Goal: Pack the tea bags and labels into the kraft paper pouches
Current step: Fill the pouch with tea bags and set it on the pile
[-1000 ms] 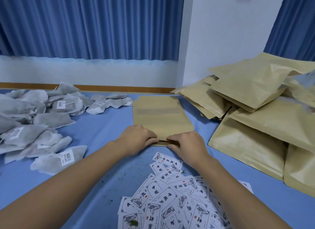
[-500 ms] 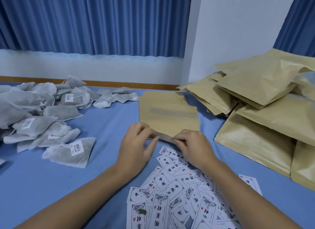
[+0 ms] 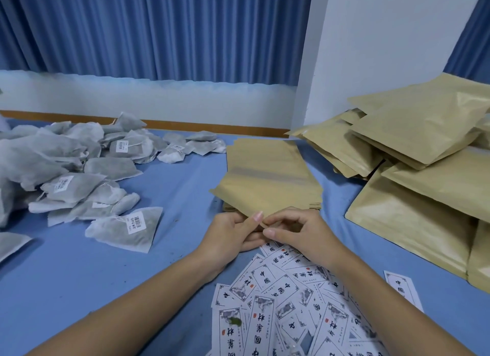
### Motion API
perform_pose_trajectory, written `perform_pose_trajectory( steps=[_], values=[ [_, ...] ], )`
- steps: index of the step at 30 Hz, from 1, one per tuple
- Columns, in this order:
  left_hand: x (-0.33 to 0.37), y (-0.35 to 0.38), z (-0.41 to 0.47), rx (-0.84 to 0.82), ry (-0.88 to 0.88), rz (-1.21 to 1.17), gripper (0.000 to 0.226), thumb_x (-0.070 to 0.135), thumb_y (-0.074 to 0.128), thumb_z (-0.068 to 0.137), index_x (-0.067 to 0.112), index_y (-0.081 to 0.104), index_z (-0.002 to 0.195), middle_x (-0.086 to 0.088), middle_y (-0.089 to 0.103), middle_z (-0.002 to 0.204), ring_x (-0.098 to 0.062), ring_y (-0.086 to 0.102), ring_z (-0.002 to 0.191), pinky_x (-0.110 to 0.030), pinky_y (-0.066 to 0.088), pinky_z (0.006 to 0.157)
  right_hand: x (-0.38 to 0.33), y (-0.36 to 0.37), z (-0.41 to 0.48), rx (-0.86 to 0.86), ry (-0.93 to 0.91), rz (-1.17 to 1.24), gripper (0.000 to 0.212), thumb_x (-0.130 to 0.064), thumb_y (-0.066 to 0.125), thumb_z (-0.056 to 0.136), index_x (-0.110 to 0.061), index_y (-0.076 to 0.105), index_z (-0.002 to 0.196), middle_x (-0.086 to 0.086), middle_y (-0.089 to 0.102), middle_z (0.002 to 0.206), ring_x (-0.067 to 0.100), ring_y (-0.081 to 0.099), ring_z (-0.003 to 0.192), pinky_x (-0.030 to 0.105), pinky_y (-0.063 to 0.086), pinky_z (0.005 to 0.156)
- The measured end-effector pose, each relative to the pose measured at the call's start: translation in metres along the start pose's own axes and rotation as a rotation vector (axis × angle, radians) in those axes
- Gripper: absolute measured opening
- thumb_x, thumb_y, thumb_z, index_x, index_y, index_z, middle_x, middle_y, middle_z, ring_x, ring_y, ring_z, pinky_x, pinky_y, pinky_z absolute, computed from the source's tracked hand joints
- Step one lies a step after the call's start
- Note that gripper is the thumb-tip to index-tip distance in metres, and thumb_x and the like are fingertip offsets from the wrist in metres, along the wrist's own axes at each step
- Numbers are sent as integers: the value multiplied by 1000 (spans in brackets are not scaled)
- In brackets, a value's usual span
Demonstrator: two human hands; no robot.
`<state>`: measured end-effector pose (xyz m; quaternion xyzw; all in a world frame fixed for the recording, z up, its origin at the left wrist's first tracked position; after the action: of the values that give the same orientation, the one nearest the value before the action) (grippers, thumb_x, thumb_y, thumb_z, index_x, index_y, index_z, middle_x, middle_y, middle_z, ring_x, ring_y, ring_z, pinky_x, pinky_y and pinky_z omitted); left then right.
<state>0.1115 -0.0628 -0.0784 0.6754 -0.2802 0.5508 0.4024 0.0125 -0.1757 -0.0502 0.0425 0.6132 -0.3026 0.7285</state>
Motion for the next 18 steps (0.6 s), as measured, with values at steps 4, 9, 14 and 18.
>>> perform_pose_trajectory(
  steps=[4, 9, 14, 18],
  values=[
    [0, 1, 0, -18, -7, 8, 41, 33, 65, 94, -4, 69, 110, -17, 75, 105, -26, 72, 104, -26, 57, 89, 3, 0, 0, -14, 16, 16, 31, -36, 87, 69, -23, 80, 95, 3, 75, 97, 17, 70, 85, 29, 55, 85],
    [-1, 0, 0, -45, -1, 17, 34, 26, 69, 93, -3, 70, 110, -18, 75, 106, -28, 71, 107, -31, 55, 95, 6, 0, 0, -44, 45, 64, 31, -32, 87, 69, -18, 80, 96, 4, 76, 85, 11, 69, 77, 22, 52, 76],
    [-2, -1, 1, -68, 0, 38, 28, 17, 71, 92, -4, 68, 111, -18, 74, 108, -28, 70, 109, -33, 55, 97, 8, -1, 2, -40, 46, 51, 28, -32, 84, 74, -15, 80, 96, 7, 76, 93, 20, 71, 85, 28, 54, 81],
    [-3, -1, 1, -89, 0, 51, 23, 7, 68, 92, -2, 68, 114, -16, 74, 109, -25, 71, 107, -26, 57, 90, 7, -2, 1, -16, -7, -72, 11, -21, 82, 83, -17, 80, 93, 0, 76, 96, 23, 70, 92, 36, 54, 87]
  ],
)
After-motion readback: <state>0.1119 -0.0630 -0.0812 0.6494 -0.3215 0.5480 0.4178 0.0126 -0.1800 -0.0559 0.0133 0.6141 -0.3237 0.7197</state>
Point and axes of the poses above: each hand's wrist, its own z-axis towards the middle knuckle, its own y-axis out of the palm, x = y × z, the point moved 8 cm from there along z, towards the middle knuckle
